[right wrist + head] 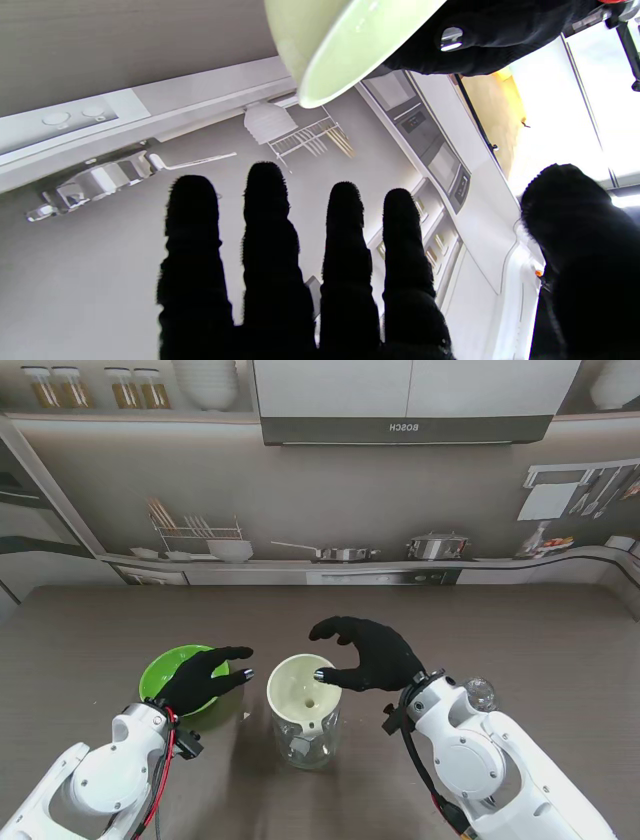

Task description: Pour mung beans into a glass jar with a funnel

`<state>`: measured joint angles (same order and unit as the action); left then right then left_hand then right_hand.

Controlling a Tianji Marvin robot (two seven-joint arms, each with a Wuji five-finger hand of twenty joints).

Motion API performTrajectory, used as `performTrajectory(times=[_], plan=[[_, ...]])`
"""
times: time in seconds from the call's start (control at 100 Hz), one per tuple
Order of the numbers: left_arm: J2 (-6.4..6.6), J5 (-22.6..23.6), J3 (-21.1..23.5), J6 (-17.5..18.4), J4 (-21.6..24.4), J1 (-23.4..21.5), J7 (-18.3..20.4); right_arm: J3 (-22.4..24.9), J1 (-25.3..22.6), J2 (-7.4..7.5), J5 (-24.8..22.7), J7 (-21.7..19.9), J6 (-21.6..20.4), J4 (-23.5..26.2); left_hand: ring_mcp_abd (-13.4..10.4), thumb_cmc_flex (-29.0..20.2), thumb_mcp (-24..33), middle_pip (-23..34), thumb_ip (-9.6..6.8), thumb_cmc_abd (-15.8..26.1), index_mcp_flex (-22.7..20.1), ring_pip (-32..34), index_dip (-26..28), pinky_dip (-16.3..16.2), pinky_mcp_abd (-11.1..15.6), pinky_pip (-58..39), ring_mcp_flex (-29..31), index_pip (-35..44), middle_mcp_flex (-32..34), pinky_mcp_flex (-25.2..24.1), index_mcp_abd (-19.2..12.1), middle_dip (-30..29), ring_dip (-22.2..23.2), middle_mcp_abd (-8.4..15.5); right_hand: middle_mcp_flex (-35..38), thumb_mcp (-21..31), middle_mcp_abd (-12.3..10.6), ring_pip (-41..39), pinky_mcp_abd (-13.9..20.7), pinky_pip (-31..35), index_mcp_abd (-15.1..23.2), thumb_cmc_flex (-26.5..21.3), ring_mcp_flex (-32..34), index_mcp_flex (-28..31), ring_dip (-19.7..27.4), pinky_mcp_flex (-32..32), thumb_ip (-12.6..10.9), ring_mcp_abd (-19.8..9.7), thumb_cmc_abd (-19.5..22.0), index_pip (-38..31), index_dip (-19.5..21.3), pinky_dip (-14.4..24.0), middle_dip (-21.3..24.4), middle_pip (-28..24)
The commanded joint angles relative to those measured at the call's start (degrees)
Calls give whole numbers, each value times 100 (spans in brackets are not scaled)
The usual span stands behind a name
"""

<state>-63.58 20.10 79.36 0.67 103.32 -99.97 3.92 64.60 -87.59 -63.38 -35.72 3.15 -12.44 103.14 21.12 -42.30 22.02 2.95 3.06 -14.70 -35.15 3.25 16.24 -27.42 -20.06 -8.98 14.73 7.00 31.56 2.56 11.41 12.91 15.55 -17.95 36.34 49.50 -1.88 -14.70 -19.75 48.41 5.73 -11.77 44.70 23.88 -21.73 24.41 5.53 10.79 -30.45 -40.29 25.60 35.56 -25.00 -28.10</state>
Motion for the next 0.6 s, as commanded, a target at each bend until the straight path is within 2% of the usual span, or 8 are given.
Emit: performTrajectory(times=[0.0,0.16,0.34,0.59], plan=[[27,57,62,-59,1,69,243,-71,-17,-22,-14,-58,-88,78,-34,-153,-66,15,-151,211,-53,-45,2,-62,193,95,-34,-29,83,-47,-115,63,-10,52,-146,-136,-74,122,137,-150,105,192,-88,-141,112,-36,-165,-158,167,123,153,-112,63,105],[75,169,185,-156,-76,226,462,-177,14,-15,-170,3,-205,85,-23,-156,-43,17,-154,209,-44,-35,2,-67,193,86,-14,-31,78,-29,-85,67,-2,48,-97,-217,-115,132,176,-172,137,241,-71,-152,131,-36,-185,-202,236,170,164,-143,90,124],[128,362,384,-193,-212,425,675,-256,50,-24,-131,28,-248,37,-22,-161,0,15,-155,179,-35,1,2,-80,217,54,69,-34,66,37,-84,69,32,59,-29,-230,-116,121,172,-167,135,225,-42,-116,133,-45,-204,-212,240,189,180,-152,97,128],[189,771,599,-287,-615,753,847,-260,52,-27,-76,17,-261,14,-54,-188,173,14,-159,-24,-13,65,0,-129,313,-28,187,-40,35,174,-65,75,111,78,18,-213,-108,104,162,-149,125,211,-15,-85,126,-55,-208,-207,226,203,207,-153,96,133]])
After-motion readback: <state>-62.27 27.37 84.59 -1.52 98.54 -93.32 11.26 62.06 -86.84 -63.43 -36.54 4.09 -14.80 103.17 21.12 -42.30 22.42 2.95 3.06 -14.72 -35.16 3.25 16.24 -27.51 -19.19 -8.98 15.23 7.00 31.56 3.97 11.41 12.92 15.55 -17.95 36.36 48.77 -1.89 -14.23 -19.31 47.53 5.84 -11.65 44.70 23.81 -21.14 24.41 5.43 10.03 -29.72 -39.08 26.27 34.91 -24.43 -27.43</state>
